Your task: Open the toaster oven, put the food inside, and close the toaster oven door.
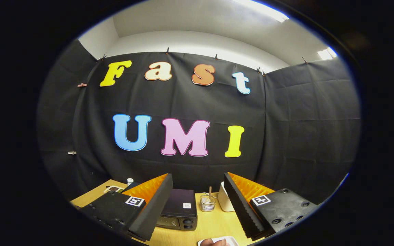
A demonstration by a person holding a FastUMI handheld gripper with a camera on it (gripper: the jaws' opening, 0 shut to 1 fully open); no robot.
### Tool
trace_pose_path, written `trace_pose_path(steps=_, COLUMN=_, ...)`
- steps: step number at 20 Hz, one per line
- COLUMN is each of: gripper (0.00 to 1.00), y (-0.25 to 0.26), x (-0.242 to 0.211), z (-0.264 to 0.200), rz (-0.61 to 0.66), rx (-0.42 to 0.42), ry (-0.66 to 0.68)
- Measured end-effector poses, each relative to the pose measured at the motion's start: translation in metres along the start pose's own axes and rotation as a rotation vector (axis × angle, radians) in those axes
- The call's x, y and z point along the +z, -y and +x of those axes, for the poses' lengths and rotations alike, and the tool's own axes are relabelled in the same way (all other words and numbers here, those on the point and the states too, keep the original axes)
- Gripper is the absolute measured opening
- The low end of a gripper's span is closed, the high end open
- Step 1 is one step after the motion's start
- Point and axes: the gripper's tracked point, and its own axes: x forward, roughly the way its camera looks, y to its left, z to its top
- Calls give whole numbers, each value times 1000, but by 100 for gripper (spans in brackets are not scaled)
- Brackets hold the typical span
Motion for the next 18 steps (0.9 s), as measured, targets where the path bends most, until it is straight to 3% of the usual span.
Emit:
trace_pose_path(steps=8, gripper=97, y=-72, x=-26, z=18, rz=39, rx=78, ry=-47)
trace_pose_path(steps=18, gripper=98, y=-151, x=-143, z=39, rz=61, rx=146, ry=-295)
